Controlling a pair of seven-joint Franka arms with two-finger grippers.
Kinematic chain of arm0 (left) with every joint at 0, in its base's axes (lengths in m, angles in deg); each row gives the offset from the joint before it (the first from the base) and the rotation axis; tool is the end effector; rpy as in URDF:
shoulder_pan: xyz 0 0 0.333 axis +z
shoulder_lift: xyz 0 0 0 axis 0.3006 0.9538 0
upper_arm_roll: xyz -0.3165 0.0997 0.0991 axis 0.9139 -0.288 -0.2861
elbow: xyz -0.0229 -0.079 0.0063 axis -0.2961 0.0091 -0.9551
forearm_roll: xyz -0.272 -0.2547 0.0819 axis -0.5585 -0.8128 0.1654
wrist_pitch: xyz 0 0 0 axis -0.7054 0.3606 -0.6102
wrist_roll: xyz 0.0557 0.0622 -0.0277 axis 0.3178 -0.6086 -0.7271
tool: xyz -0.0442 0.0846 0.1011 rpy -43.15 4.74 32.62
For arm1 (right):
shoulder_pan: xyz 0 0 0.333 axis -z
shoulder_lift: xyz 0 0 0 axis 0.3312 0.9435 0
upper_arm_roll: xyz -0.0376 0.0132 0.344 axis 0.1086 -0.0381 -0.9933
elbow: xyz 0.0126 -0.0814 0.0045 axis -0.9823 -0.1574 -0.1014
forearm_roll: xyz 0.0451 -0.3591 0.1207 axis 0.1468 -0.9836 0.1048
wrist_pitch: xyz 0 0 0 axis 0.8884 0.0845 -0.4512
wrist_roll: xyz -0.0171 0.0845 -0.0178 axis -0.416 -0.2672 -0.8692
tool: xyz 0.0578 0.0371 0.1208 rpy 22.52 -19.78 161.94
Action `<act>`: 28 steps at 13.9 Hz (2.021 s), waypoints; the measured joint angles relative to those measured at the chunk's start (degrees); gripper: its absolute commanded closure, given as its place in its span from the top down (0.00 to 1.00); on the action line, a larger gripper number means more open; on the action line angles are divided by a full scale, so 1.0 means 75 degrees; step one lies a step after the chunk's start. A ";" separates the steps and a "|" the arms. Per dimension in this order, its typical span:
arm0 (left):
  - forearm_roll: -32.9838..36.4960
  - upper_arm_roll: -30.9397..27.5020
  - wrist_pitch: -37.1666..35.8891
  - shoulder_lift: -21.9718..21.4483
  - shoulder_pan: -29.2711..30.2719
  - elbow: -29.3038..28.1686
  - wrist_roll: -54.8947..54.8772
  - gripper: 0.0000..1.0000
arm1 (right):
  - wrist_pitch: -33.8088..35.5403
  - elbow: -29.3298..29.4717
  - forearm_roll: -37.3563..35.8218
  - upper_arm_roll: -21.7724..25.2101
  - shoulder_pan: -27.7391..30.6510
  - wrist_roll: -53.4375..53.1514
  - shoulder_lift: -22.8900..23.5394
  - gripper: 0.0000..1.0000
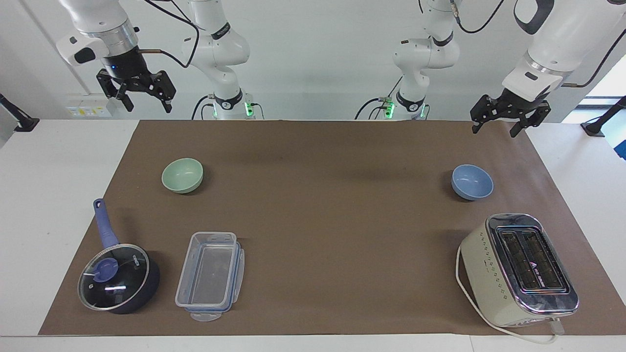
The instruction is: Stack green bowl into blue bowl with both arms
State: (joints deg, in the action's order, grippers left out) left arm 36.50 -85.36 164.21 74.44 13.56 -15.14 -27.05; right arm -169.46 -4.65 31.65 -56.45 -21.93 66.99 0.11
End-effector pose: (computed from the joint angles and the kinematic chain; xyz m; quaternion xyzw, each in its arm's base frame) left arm 0.5394 -0.0397 0.6359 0.9955 -0.0933 -0.0152 0.0077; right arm 0.4959 -0.0293 0.6612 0.9996 -0.0270 0.0046 0.0052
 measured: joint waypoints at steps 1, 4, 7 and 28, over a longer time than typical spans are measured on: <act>0.0000 -0.0002 0.0000 0.0000 0.0001 0.0000 0.0000 1.00 | 0.0000 0.0000 0.0000 0.0003 0.0000 0.0000 -0.0001 1.00; 0.0000 -0.0003 0.0002 -0.0001 0.0001 0.0000 0.0000 1.00 | 0.0000 0.0000 0.0000 0.0007 0.0002 0.0000 -0.0004 1.00; 0.0000 -0.0004 0.0005 -0.0001 0.0002 0.0000 0.0000 1.00 | 0.0000 -0.0002 0.0000 0.0009 0.0005 0.0000 -0.0005 1.00; -0.0552 -0.0139 0.1225 -0.0050 0.1177 -0.1256 -0.1491 1.00 | 0.0000 -0.0078 0.0000 0.0024 0.0007 0.0000 -0.0058 1.00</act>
State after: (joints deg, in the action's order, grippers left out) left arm 32.36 -86.40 173.40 74.07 22.39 -24.56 -38.23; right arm -169.46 -5.24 31.65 -56.27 -21.88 66.99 -0.33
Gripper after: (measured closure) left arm 0.000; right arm 0.000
